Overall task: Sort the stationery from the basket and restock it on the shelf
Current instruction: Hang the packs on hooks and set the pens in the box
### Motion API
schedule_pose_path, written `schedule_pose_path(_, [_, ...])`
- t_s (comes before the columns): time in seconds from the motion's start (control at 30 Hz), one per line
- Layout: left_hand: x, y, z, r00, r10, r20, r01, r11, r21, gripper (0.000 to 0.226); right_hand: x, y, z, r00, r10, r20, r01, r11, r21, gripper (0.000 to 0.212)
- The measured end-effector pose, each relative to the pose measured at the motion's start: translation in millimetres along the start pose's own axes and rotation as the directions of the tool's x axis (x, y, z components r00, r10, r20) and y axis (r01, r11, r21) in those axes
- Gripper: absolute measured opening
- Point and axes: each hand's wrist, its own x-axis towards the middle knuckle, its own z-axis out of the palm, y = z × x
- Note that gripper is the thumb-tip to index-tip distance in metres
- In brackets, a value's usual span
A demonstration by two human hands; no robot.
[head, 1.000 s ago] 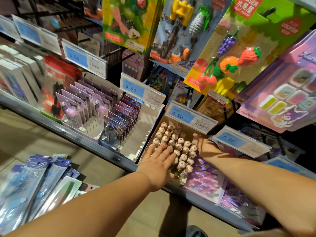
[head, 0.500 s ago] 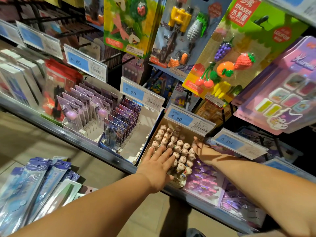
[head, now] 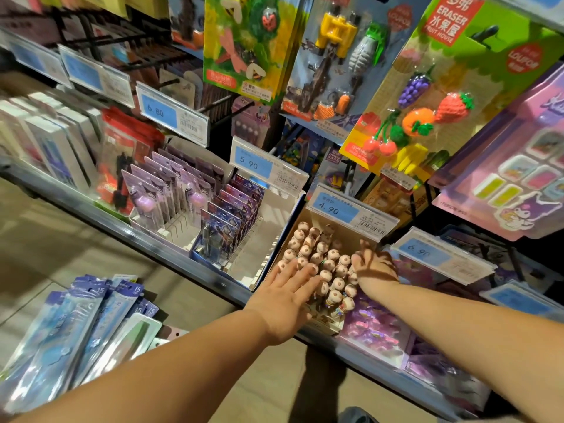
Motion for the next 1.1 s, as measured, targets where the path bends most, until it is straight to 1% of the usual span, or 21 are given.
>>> schedule_pose_path(0.03, [-5.3, -4.4, 0.5, 1.0, -0.001, -0.013, 0.0, 1.0, -0.026, 0.069, -10.8, -9.1, -0.2, 0.998, 0.003, -0.059, 0.001, 0.998, 0.058, 0.052])
schedule_pose_path(0.07, [-10.2, -9.5, 0.8, 1.0, -0.002, -0.028, 0.001, 0.999, -0.042, 0.069, -22.7, -17.9, -4.0, 0.992, -0.037, -0.117, 0.05, 0.993, 0.109, 0.046])
schedule_pose_path(0.1, [-15.2, -15.2, 1.1, 0.999, -0.009, -0.039, 0.007, 0.999, -0.048, 0.069, -33.7, -26.7, -5.6, 0.984, -0.114, -0.138, 0.131, 0.984, 0.119, 0.042])
schedule_pose_path(0.13, [-23.4, -21.8, 1.6, 0.999, -0.024, -0.038, 0.023, 0.998, -0.051, 0.068, -48.2, -36.9, -7.7, 0.974, -0.197, -0.113, 0.21, 0.971, 0.114, 0.039])
schedule_pose_path(0.2, [-41.4, -36.5, 0.9, 0.997, -0.074, -0.03, 0.072, 0.996, -0.051, 0.068, -68.6, -57.2, -9.4, 0.931, -0.366, -0.004, 0.363, 0.923, 0.131, 0.035])
schedule_pose_path(0.3, [-72.1, -63.8, 4.4, 0.981, -0.189, 0.046, 0.191, 0.98, -0.056, 0.066, -88.3, -96.7, -0.9, 0.844, -0.5, 0.196, 0.473, 0.865, 0.169, 0.036])
schedule_pose_path(0.37, [-94.3, -82.8, 12.7, 0.958, -0.271, 0.097, 0.274, 0.962, -0.018, 0.066, -97.7, -123.0, 12.0, 0.793, -0.534, 0.293, 0.502, 0.845, 0.181, 0.034])
schedule_pose_path(0.47, [-127.3, -106.7, 29.9, 0.913, -0.352, 0.208, 0.36, 0.933, 0.003, 0.066, -114.1, -152.0, 27.6, 0.723, -0.539, 0.431, 0.535, 0.832, 0.143, 0.037])
schedule_pose_path(0.6, [-165.1, -139.0, 41.3, 0.847, -0.445, 0.291, 0.467, 0.884, -0.007, 0.061, -131.0, -177.5, 51.4, 0.63, -0.512, 0.584, 0.573, 0.814, 0.094, 0.043])
schedule_pose_path(0.7, [-186.9, -163.3, 61.0, 0.803, -0.506, 0.316, 0.527, 0.85, 0.022, 0.058, -138.5, -191.1, 86.6, 0.59, -0.428, 0.684, 0.528, 0.846, 0.074, 0.045])
schedule_pose_path(0.77, [-198.7, -173.8, 76.2, 0.786, -0.523, 0.329, 0.527, 0.846, 0.085, 0.055, -142.4, -200.5, 111.3, 0.589, -0.365, 0.721, 0.479, 0.876, 0.051, 0.047])
schedule_pose_path(0.83, [-209.7, -183.1, 85.9, 0.767, -0.516, 0.38, 0.526, 0.846, 0.088, 0.055, -150.7, -210.9, 142.6, 0.59, -0.313, 0.744, 0.391, 0.917, 0.076, 0.047])
schedule_pose_path(0.87, [-213.9, -187.7, 90.2, 0.768, -0.499, 0.402, 0.515, 0.854, 0.076, 0.056, -154.4, -214.4, 162.1, 0.611, -0.293, 0.736, 0.333, 0.938, 0.097, 0.047])
schedule_pose_path(0.9, [-216.6, -189.7, 91.5, 0.775, -0.479, 0.412, 0.498, 0.865, 0.068, 0.058, -156.8, -214.9, 182.7, 0.648, -0.258, 0.717, 0.251, 0.961, 0.119, 0.049])
schedule_pose_path(0.93, [-217.9, -191.7, 93.0, 0.783, -0.459, 0.42, 0.478, 0.876, 0.065, 0.059, -159.4, -215.1, 199.3, 0.692, -0.216, 0.689, 0.146, 0.976, 0.159, 0.053])
schedule_pose_path(0.97, [-219.2, -195.5, 95.4, 0.788, -0.441, 0.429, 0.461, 0.885, 0.064, 0.061, -161.3, -216.0, 215.7, 0.718, -0.149, 0.68, 0.017, 0.981, 0.196, 0.059])
schedule_pose_path(1.0, [-219.6, -198.5, 98.0, 0.787, -0.43, 0.441, 0.448, 0.891, 0.069, 0.064, -164.7, -216.4, 223.8, 0.726, -0.076, 0.684, -0.109, 0.968, 0.224, 0.064])
schedule_pose_path(1.03, [-219.8, -201.8, 101.7, 0.784, -0.419, 0.458, 0.435, 0.897, 0.076, 0.066, -166.3, -217.0, 231.5, 0.709, -0.017, 0.705, -0.223, 0.943, 0.247, 0.067])
schedule_pose_path(1.1, [-221.5, -206.5, 109.1, 0.786, -0.413, 0.461, 0.417, 0.904, 0.098, 0.071, -166.8, -217.4, 238.0, 0.704, 0.038, 0.71, -0.338, 0.897, 0.286, 0.065])
